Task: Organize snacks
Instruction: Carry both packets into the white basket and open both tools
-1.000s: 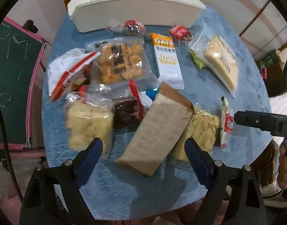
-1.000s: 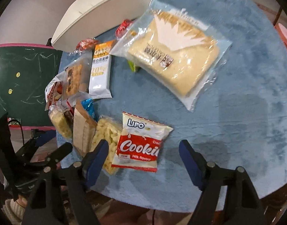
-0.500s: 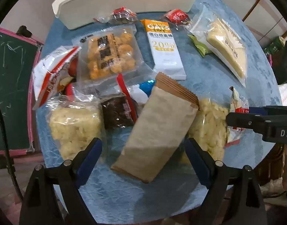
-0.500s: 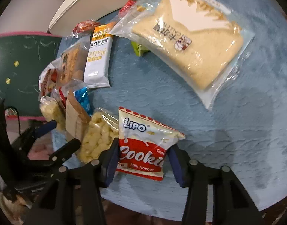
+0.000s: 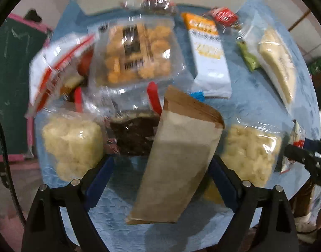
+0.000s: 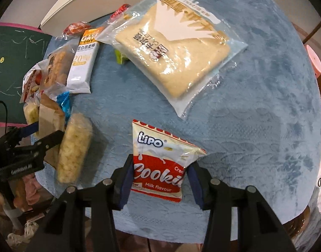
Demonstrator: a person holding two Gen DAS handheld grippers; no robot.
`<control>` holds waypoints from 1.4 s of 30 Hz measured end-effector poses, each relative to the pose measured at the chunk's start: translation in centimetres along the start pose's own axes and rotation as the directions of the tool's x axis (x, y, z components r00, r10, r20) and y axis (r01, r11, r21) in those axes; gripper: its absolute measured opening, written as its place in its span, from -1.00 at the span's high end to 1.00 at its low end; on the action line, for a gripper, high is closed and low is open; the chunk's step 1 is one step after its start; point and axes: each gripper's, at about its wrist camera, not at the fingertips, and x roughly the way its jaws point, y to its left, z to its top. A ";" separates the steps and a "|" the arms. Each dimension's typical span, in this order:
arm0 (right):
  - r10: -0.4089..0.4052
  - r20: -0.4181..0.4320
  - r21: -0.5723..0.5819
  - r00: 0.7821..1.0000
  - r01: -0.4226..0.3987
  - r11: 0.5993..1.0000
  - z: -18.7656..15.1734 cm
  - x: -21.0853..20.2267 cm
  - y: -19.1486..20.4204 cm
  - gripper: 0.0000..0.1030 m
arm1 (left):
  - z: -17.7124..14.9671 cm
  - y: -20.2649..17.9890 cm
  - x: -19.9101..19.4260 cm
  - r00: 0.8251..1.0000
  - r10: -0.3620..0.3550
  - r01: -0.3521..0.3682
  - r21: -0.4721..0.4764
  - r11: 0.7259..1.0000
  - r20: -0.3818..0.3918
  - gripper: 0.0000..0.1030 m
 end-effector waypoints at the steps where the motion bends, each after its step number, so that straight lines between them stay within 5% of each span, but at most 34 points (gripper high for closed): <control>1: -0.001 -0.003 0.000 1.000 0.001 1.000 0.0 0.0 -0.2 0.06 | 0.0 -0.1 0.5 1.000 -0.005 0.005 -0.016 1.000 -0.025 -0.73; 8: 0.004 0.013 -0.020 1.000 -0.004 1.000 -0.3 -0.4 0.3 0.06 | -0.9 -2.4 1.0 0.998 0.039 -0.039 0.015 0.999 -0.059 -0.19; 15: 0.008 0.078 -0.150 0.997 0.004 0.989 0.6 -2.9 2.5 0.06 | -1.9 -1.9 -1.9 0.998 0.024 -0.024 -0.010 1.000 -0.064 -0.16; 22: 0.036 0.196 -0.257 0.980 0.015 0.966 2.8 -7.3 4.0 0.06 | -0.3 -0.5 -10.5 0.994 0.026 -0.019 -0.069 0.997 0.102 -0.16; 26: 0.074 0.263 -0.276 0.962 0.002 0.961 5.3 -10.9 4.6 0.06 | 1.6 0.5 -16.6 0.970 0.028 -0.005 -0.094 0.996 0.242 -0.16; 33: 0.117 0.389 -0.291 0.914 0.001 0.957 10.2 -16.7 6.4 0.06 | 7.9 0.9 -25.9 0.889 0.065 -0.041 -0.062 0.997 0.453 -0.17; 42: 0.096 0.534 -0.223 0.840 0.030 0.974 17.6 -22.5 9.4 0.05 | 15.0 2.7 -27.8 0.850 0.024 -0.010 -0.030 1.000 0.526 -0.17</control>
